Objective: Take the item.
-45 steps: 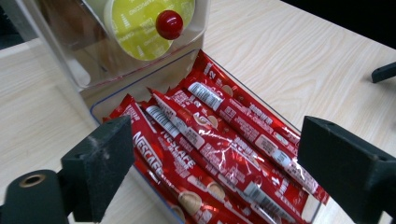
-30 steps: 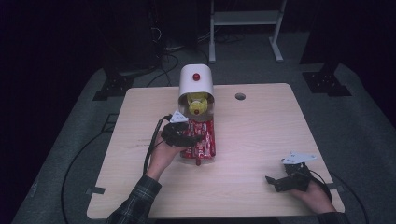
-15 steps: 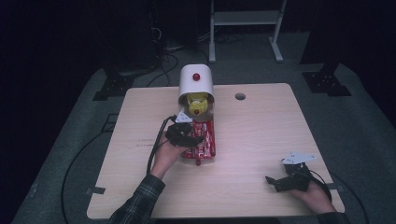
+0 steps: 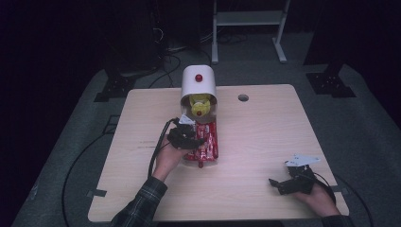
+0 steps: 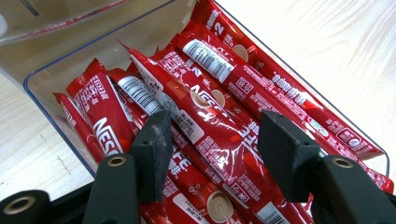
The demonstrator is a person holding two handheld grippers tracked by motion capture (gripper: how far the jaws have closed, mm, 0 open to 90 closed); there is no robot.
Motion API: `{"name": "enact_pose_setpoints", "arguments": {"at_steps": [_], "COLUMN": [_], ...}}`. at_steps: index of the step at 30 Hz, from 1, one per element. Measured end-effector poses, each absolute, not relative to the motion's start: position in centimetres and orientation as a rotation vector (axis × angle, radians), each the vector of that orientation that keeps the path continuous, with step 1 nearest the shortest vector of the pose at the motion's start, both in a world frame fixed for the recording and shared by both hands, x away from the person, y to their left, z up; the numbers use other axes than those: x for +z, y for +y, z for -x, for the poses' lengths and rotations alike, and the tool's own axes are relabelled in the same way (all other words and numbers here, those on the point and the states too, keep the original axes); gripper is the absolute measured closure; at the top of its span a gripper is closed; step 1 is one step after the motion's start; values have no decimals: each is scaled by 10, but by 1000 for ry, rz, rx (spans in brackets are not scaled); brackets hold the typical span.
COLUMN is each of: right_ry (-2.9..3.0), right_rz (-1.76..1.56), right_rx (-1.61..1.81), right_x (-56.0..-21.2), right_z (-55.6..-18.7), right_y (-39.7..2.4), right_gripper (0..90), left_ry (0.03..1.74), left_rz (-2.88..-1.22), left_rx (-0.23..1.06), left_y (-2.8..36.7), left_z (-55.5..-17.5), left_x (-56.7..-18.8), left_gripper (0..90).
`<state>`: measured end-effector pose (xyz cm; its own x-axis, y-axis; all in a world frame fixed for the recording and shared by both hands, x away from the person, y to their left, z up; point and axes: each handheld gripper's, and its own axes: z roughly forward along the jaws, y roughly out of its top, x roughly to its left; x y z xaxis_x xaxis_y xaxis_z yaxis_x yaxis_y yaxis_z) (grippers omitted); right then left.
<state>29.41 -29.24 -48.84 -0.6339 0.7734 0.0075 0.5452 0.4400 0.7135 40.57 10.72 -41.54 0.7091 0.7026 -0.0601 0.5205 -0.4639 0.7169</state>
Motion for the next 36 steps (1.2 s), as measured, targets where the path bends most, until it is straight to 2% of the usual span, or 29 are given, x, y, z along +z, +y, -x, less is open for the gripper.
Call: {"name": "enact_pose_setpoints", "arguments": {"at_steps": [4, 6, 7, 8, 19, 20, 26, 36], "right_ry": [2376, 2376, 2376, 2376, 2376, 2377, 2377, 2376], "right_rz": [-1129, -1129, -1129, -1130, -1130, -1128, -1127, -1125], "right_rx": [1002, 1002, 1002, 1002, 1002, 1001, 1002, 1001], "right_x": [-488, -488, -488, -488, -488, -488, -488, -489], "right_z": [-294, -294, -294, -294, -294, -294, -294, -294], "right_y": [-292, -292, -292, -292, -292, -292, -292, -293], "right_gripper": [3, 3, 3, 3, 3, 3, 3, 3], "left_ry": [930, 929, 922, 923, 912, 896, 872, 828], "left_rz": [-2192, -2201, -2208, -2211, -2200, -2187, -2148, -2101], "left_rx": [309, 314, 324, 318, 314, 304, 271, 268], "left_y": [109, 109, 109, 109, 110, 110, 109, 109], "left_z": [-405, -404, -404, -404, -402, -401, -398, -388], "left_x": [-414, -414, -414, -414, -411, -409, -404, -381], "left_gripper": [533, 599, 599, 646, 760, 792, 830, 834]}}
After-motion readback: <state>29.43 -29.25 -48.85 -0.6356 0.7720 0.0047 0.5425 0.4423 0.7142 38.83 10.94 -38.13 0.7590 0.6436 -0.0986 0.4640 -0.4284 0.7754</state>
